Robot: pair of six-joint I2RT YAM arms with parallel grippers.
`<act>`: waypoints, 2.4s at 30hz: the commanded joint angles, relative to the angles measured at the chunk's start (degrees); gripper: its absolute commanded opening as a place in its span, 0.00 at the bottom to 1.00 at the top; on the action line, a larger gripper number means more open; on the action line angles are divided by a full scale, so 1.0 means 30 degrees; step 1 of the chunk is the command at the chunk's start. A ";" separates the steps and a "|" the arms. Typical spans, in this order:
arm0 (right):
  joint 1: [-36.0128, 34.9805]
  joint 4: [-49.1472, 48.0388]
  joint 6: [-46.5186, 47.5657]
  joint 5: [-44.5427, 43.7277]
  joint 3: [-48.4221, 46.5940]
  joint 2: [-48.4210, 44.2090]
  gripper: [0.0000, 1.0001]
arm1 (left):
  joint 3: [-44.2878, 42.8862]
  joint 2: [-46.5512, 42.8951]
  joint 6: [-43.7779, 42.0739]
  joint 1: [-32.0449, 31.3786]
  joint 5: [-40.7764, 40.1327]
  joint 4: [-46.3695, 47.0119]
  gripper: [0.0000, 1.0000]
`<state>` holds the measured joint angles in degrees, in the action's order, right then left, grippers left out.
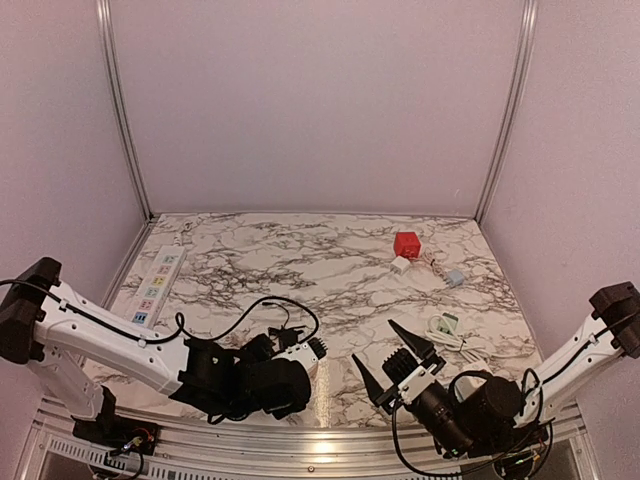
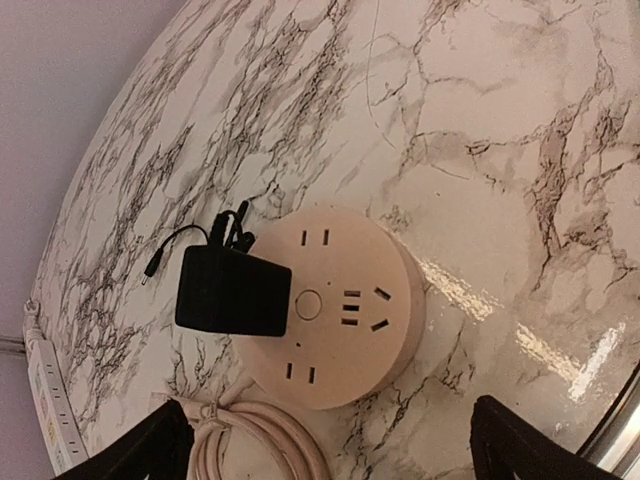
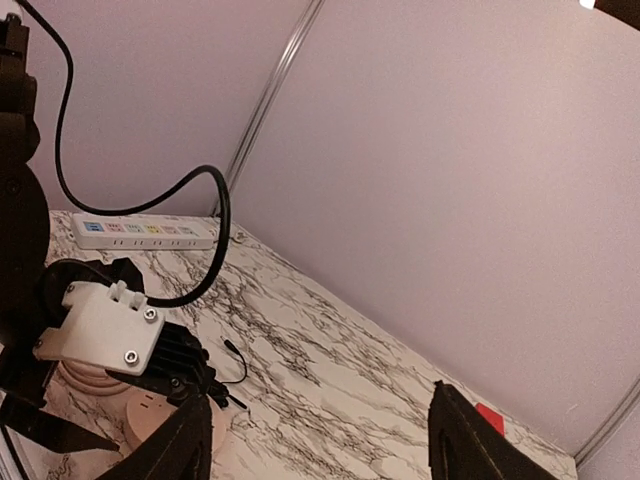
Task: Insert the plug
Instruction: Move the socket to the center of the board.
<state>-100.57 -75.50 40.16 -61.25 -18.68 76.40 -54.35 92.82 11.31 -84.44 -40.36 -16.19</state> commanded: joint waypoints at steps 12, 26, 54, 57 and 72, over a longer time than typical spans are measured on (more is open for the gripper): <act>0.0156 -0.0499 0.0096 -0.0488 -0.0415 0.0001 0.68 | -0.1359 0.3034 -0.0913 -0.1314 -0.1027 -0.0377 0.99; 0.0154 -0.0384 0.0034 -0.0566 -0.0434 -0.0045 0.68 | -0.1546 0.3770 -0.1281 0.0045 -0.1599 -0.0075 0.99; 0.0141 -0.0474 0.0025 -0.0588 -0.0527 0.0486 0.68 | -0.5429 0.6469 -0.2732 0.3125 0.0773 0.3452 0.99; 0.0274 -0.1040 0.0216 -0.0637 -0.0469 0.0847 0.69 | -0.4655 0.5692 -0.2682 0.2467 0.1224 0.4479 0.99; 0.1381 -0.8118 0.4039 -0.4491 0.0247 0.0404 0.80 | 0.6210 -0.3157 0.2645 -0.0226 0.1136 1.0554 0.99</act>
<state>-98.32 -87.35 49.50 -69.34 -18.26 80.25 -41.78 84.68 14.48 -83.85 -37.39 8.01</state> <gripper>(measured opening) 0.787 0.988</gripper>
